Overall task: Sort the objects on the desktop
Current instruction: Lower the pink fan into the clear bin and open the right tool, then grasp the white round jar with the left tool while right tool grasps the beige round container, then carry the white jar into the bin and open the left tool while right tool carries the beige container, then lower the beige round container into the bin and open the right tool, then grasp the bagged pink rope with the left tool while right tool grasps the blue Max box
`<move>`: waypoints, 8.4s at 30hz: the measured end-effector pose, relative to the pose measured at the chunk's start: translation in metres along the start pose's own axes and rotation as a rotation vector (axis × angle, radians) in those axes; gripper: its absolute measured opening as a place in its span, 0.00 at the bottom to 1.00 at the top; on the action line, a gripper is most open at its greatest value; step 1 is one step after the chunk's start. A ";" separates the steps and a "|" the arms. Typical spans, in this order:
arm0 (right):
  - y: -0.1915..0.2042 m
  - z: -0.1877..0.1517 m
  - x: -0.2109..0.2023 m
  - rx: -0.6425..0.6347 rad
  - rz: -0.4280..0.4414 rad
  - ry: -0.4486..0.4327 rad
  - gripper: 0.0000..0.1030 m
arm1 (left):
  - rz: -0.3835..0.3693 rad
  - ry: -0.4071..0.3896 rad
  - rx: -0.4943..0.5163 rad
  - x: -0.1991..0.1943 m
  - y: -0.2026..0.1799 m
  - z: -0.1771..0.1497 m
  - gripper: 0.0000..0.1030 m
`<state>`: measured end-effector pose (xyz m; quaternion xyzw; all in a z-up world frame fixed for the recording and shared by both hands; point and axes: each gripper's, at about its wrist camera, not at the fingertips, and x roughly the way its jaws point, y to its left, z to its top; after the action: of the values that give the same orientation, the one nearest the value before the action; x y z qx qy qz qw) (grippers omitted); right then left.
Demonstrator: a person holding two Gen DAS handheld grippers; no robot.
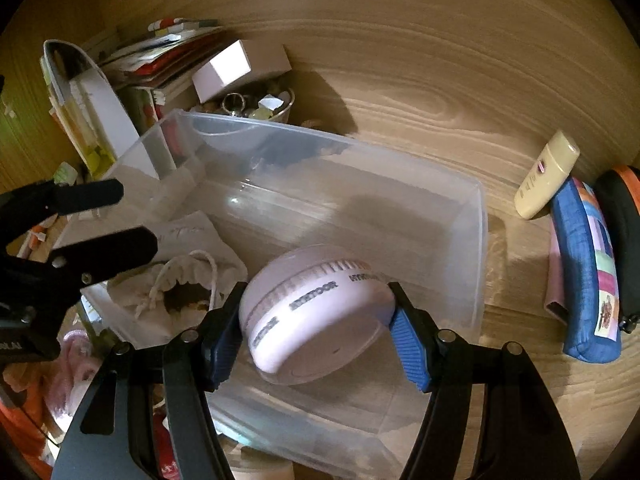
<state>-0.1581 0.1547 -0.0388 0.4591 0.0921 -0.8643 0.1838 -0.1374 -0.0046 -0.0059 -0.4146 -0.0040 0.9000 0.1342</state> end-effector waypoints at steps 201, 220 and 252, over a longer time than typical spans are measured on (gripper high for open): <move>-0.015 -0.127 -0.127 0.116 -0.192 -0.236 0.87 | 0.161 -0.159 0.010 -0.106 -0.002 -0.065 0.95; -0.010 -0.192 -0.093 0.173 -0.104 -0.112 0.78 | 0.139 0.110 -0.042 -0.048 0.001 -0.156 0.95; -0.018 -0.185 -0.080 0.183 -0.125 -0.093 0.24 | 0.184 0.110 -0.046 -0.027 0.020 -0.152 0.64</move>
<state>0.0161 0.2503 -0.0770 0.4267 0.0324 -0.8992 0.0908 -0.0123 -0.0463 -0.0880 -0.4649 0.0209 0.8841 0.0416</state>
